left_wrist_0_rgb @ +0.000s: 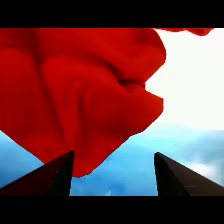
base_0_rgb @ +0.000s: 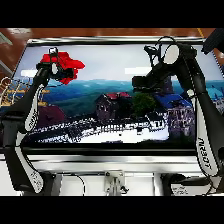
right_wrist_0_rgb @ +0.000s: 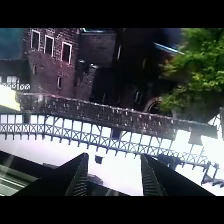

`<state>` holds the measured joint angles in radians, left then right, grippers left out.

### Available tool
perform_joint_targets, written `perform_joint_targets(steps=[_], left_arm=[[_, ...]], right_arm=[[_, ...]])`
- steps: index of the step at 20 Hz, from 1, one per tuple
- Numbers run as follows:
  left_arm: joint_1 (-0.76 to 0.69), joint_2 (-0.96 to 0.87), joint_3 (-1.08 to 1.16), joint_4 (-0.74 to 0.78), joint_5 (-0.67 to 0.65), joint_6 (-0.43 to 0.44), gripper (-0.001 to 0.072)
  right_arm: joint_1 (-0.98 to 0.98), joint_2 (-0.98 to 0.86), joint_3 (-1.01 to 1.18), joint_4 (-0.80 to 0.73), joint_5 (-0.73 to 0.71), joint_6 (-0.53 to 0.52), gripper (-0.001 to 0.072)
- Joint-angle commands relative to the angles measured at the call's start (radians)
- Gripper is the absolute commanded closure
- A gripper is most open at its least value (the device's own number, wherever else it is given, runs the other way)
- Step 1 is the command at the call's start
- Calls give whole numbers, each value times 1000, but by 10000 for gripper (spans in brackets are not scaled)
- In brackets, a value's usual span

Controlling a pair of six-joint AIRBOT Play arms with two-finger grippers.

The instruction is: Fold the shirts.

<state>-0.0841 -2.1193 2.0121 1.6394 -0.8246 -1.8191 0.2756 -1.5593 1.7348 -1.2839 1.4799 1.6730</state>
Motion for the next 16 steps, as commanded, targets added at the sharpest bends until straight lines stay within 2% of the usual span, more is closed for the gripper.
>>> perform_joint_targets(steps=[1, 14, 15, 16], left_arm=[[6, -33, -1, 47, 5, -8, 104], [32, -68, -1, 73, 50, -8, 111], [32, -71, -1, 73, 49, -8, 197], [32, -72, -2, 74, 48, -8, 340]], right_arm=[[1, 0, 0, 50, 14, 0, 257], [1, 0, 0, 56, 13, 0, 257], [1, 0, 0, 56, 13, 1, 256], [1, 0, 0, 56, 13, 1, 257]])
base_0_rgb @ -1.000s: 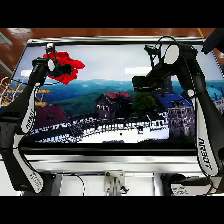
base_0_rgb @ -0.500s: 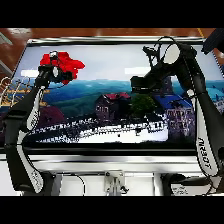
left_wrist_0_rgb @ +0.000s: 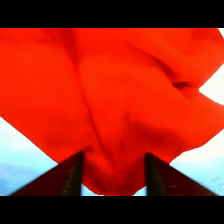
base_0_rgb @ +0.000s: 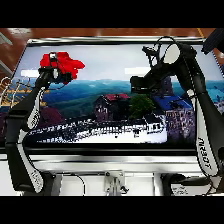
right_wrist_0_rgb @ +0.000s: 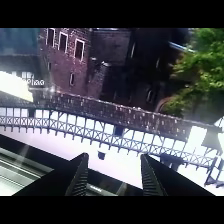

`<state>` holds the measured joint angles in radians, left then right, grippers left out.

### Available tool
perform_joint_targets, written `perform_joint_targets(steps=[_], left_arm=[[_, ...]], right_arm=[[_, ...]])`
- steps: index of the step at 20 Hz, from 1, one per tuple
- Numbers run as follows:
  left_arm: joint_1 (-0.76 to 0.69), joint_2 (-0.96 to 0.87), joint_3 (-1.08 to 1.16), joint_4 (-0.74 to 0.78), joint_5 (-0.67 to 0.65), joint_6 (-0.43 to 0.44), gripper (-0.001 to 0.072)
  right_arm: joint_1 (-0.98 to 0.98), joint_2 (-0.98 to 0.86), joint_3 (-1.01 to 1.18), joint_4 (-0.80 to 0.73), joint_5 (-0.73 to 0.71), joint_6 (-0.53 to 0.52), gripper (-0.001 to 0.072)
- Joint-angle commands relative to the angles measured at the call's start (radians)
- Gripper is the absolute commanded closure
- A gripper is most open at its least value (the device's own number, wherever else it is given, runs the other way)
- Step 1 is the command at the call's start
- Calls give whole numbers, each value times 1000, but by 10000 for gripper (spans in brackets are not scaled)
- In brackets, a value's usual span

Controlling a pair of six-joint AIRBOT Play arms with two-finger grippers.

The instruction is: Fold the shirts.

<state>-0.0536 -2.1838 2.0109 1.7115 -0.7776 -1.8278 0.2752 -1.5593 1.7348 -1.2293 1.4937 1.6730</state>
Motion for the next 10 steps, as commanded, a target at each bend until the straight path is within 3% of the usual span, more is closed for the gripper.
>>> perform_joint_targets(steps=[1, 4, 6, 7, 10], left_arm=[[2, -9, 0, 1, 3, 1, 341], [6, -9, 0, 2, 9, 1, 366], [6, -9, 0, 2, 9, 1, 597], [6, -9, 0, 2, 9, 1, 656], [5, -4, 5, -10, -12, 1, 678]], right_arm=[[1, 0, 0, 1, -1, 1, 257], [1, 0, 0, 2, 0, 1, 256], [1, 0, 0, 2, 0, 1, 256], [1, 0, 0, 2, 0, 1, 256], [1, 0, 0, -1, -7, -3, 256]])
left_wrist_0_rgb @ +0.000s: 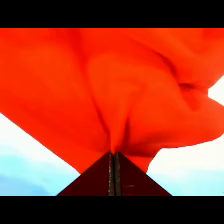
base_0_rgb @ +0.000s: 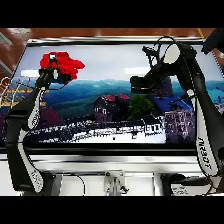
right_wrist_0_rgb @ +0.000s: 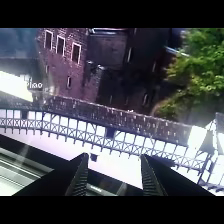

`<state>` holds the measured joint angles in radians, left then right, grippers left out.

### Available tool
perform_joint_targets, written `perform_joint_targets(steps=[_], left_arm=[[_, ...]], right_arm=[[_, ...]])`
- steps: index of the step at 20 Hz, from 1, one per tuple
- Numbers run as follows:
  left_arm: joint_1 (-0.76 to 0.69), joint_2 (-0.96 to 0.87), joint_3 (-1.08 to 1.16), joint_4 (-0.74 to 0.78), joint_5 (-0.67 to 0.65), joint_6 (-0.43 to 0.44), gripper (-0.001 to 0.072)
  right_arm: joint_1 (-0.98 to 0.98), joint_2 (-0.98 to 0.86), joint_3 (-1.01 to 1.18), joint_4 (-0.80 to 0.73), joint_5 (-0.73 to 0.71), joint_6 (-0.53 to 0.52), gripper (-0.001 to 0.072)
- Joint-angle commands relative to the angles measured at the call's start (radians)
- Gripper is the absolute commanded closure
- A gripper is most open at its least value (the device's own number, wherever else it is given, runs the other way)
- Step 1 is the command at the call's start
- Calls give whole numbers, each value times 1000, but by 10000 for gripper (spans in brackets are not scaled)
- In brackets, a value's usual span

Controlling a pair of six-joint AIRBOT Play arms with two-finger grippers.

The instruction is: Fold the shirts.

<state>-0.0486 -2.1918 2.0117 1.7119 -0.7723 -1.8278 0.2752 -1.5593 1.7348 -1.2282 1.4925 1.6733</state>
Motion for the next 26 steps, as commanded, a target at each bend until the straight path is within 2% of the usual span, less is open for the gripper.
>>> perform_joint_targets(steps=[1, 5, 6, 7, 8, 12, 15, 17, 21, 24, 26], left_arm=[[-3, 11, 11, -11, -46, 1, 679], [-42, 133, 14, -10, -80, 1, 680], [-60, 185, 14, -10, -80, 1, 679], [-79, 243, 14, -10, -82, 1, 679], [-99, 301, 14, -10, -82, 1, 680], [-193, 562, 14, -12, -87, 55, 680], [-285, 734, 14, -98, -103, 139, 680], [-353, 806, 14, -120, -101, 161, 679], [-495, 842, 6, -127, -191, 193, 679], [-598, 833, -86, -138, -282, 192, 679], [-663, 814, -176, -190, -285, 192, 678]], right_arm=[[1, 0, 0, -3, -15, -10, 256], [1, 0, 0, -4, -100, -28, 274], [1, 0, 2, -3, -137, -41, 324], [1, 0, 7, -4, -151, -41, 407], [0, 1, 15, -3, -152, -40, 437], [0, 87, 72, -37, -132, -37, 437], [0, 223, 146, -193, -140, -36, 438], [0, 335, 167, -337, -178, -37, 438], [0, 532, 167, -578, -201, -36, 438], [0, 603, 167, -603, -68, -42, 438], [0, 607, 167, -604, 33, -84, 437]])
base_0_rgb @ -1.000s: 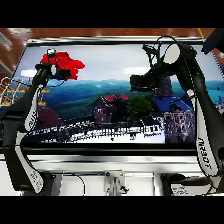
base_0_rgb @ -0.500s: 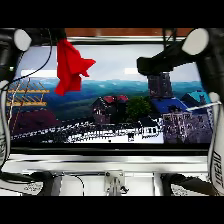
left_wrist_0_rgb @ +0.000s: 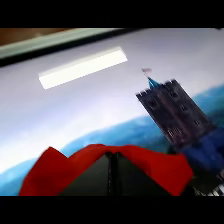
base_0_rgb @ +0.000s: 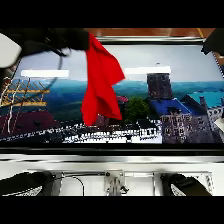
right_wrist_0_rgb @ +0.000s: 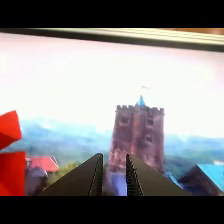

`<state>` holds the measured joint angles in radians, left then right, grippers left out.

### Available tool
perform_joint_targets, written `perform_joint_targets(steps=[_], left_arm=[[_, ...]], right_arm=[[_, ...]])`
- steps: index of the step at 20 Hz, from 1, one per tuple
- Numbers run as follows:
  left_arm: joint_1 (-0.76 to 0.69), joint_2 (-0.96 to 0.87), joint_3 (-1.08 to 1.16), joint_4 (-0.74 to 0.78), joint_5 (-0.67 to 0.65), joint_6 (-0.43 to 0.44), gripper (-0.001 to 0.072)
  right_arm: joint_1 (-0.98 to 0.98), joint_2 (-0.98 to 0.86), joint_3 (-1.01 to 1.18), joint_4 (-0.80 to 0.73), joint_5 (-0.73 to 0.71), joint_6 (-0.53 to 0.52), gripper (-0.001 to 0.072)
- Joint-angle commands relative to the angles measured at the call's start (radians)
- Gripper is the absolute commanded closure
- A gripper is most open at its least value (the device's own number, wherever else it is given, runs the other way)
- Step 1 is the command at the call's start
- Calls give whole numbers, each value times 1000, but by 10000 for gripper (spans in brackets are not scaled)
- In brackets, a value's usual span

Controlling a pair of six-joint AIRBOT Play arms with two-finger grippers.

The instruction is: Fold the shirts.

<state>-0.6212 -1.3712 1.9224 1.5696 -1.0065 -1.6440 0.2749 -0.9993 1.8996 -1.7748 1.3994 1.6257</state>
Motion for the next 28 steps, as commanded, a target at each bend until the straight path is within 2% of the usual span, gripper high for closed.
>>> perform_joint_targets(steps=[1, 2, 3, 4, 5, 6, 7, 8, 9, 12, 13, 14, 16, 19, 21, 25, 28], left_arm=[[-123, -23, -130, -84, -45, 8, 679], [-153, -42, -164, -109, -42, 8, 678], [-182, -65, -190, -121, -43, 8, 678], [-205, -88, -202, -122, -47, 8, 656], [-219, -105, -201, -122, -60, 8, 503], [-220, -108, -200, -122, -62, -6, 240], [-211, -101, -188, -111, -64, -61, 89], [-193, -92, -163, -102, -77, -93, 86], [-168, -83, -134, -95, -101, -93, 87], [-50, -57, -87, 57, -319, -92, 89], [-1, -57, -93, 109, -414, -71, 90], [58, -57, -115, 121, -489, -11, 97], [155, -57, -189, 93, -552, 37, 107], [266, -57, -368, -77, -530, 62, 109], [301, -57, -505, -196, -448, 61, 107], [303, -63, -711, -233, -259, 42, 106], [303, -95, -754, -311, -146, 43, 107]], right_arm=[[0, 41, 1, -57, 161, -61, 437], [0, 31, -1, -58, 187, -74, 430], [0, 22, -1, -57, 203, -75, 380], [0, 10, -1, -57, 218, -76, 298], [0, -2, -1, -57, 233, -84, 295], [0, -17, -1, -58, 251, -98, 295], [0, -32, -1, -61, 265, -107, 281], [0, -49, -1, -60, 277, -117, 244], [0, -67, -1, -58, 286, -118, 245], [0, -142, -1, -9, 302, -117, 245], [0, -172, -1, 29, 308, -119, 245], [0, -206, -1, 78, 310, -119, 245], [0, -283, -1, 154, 311, -120, 246], [0, -406, -7, 217, 357, -121, 245], [0, -443, -76, 239, 350, -121, 245], [0, -443, -341, 290, 318, -140, 246], [0, -443, -492, 332, 285, -162, 246]])
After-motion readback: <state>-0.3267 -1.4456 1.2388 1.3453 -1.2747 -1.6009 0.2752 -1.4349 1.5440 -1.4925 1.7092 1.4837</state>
